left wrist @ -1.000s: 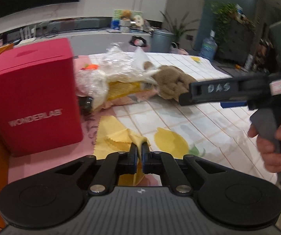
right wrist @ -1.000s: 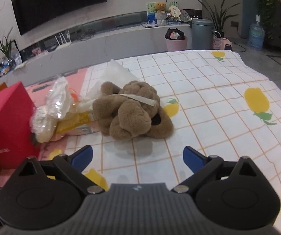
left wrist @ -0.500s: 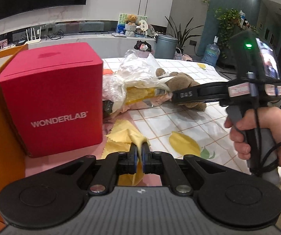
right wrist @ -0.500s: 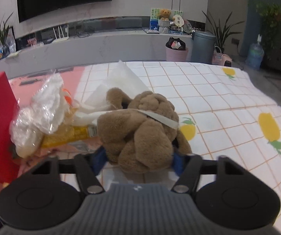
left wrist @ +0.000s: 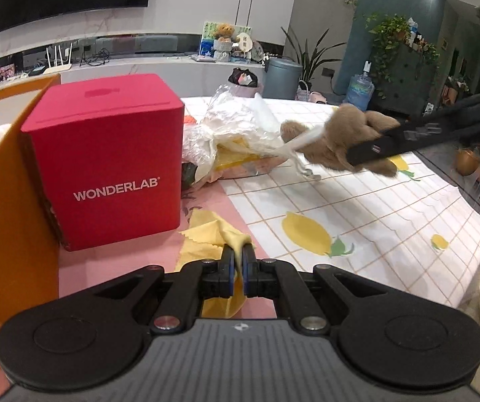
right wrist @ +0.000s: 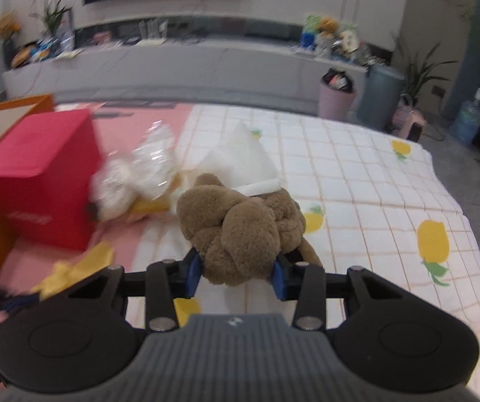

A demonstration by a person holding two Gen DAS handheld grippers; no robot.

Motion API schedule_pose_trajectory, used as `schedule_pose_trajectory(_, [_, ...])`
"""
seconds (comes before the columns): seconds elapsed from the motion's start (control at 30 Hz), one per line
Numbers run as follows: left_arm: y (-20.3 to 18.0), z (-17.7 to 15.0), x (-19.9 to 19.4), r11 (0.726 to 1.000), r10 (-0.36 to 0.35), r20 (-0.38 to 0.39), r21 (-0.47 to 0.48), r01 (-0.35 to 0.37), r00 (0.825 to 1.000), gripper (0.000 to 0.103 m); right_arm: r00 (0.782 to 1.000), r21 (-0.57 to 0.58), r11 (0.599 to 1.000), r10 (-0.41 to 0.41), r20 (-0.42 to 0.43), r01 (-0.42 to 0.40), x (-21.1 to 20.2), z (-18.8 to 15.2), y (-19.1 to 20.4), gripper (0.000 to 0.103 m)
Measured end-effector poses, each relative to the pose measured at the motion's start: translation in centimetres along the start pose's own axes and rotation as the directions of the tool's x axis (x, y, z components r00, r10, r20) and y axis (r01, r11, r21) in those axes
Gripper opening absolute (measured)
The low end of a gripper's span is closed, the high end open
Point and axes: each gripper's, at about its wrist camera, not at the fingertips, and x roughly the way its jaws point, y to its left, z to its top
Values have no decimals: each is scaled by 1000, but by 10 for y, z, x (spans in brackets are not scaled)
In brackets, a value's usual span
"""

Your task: Organize soft objects

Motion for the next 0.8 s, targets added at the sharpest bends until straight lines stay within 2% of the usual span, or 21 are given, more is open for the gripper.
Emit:
schedule_pose_trajectory(0.1, [-2, -1, -6, 1000, 6, 5, 1, -6, 1000, 5, 995, 35, 998, 57, -84, -54, -19, -9, -2, 41])
schedule_pose_trajectory(0.17, [-4, -1, -8, 1000, 10, 6, 7, -10, 1000, 5, 991, 69, 995, 85, -105, -78, -27, -20, -2, 41])
schedule_pose_trajectory(0.2, [-5, -2, -10, 1000, 11, 8, 13, -11, 1000, 5, 990, 49, 996, 84, -114, -79, -28, -26, 0, 41])
schedule_pose_trajectory(0.3, [-9, -2, -14, 999, 14, 13, 33, -15, 1000, 5, 987, -48, 997, 48, -156, -56, -23, -44, 10, 43])
schedule_pose_trajectory(0.43, [-7, -3, -11, 1000, -6, -9, 19, 6, 1000, 5, 963, -4, 995, 100, -251, -104, -6, -62, -3, 51])
schedule_pose_trajectory(0.5, [-9, -4, -9, 999, 5, -8, 36, -5, 1000, 5, 959, 18, 996, 88, -271, -86, -1, -64, -10, 69])
schedule_pose_trajectory(0.53, [-9, -5, -7, 999, 10, -9, 43, -10, 1000, 5, 962, 38, 997, 71, -264, -64, -1, -66, -14, 74])
schedule_pose_trajectory(0.63, [-8, -9, -2, 999, 1, -20, 42, 0, 1000, 5, 959, 145, 986, 117, -256, -82, -3, -64, -26, 81])
schedule_pose_trajectory(0.7, [-7, -12, 0, 999, -8, -29, 47, 9, 1000, 5, 962, 198, 976, 135, -239, -88, -9, -61, -30, 94])
schedule_pose_trajectory(0.77, [-6, -15, 1, 998, -14, -33, 54, 16, 999, 5, 967, 247, 964, 149, -208, -96, -13, -56, -33, 96])
schedule_pose_trajectory(0.8, [-5, -16, 2, 998, -23, -37, 53, 25, 999, 5, 970, 278, 955, 155, -185, -100, -15, -54, -35, 100])
